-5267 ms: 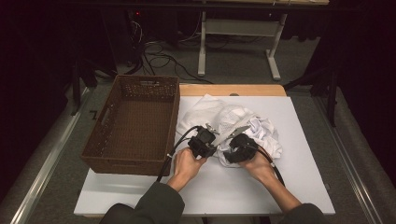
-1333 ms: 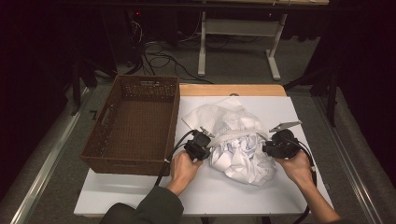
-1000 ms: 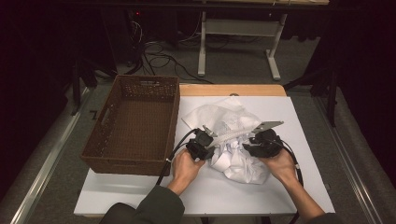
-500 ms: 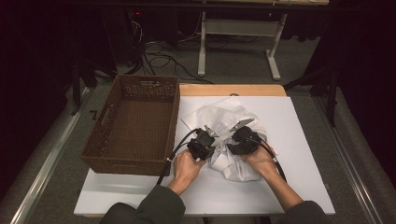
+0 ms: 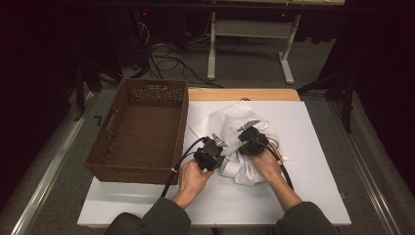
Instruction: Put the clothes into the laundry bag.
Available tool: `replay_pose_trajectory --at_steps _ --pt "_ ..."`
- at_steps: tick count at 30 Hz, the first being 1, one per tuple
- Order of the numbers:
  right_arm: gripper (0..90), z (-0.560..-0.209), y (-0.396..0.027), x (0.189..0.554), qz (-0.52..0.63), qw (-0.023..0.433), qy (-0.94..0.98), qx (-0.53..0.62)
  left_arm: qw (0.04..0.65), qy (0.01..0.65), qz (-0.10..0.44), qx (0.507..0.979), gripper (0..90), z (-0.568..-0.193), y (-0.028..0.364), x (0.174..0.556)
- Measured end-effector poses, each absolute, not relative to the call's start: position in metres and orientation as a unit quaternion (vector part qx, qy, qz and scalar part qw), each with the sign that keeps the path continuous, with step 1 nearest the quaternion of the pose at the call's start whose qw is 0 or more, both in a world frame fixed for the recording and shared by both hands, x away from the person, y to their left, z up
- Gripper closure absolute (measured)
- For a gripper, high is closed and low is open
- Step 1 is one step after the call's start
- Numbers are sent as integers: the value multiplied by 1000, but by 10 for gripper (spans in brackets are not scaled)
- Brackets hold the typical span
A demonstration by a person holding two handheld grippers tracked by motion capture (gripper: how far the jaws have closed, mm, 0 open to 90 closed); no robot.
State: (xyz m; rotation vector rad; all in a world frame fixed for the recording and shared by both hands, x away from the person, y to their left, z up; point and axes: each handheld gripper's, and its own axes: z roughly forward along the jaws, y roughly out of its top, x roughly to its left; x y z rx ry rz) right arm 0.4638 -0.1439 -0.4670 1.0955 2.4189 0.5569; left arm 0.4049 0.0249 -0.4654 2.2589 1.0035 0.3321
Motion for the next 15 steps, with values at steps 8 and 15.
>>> replay_pose_trajectory --at_steps 8,15 --pt "396 -443 -162 439 254 190 871 377 316 390 123 856 844 -468 26 409" --pt "385 -440 -161 418 240 191 888 343 321 386 121 857 844 -466 27 408"
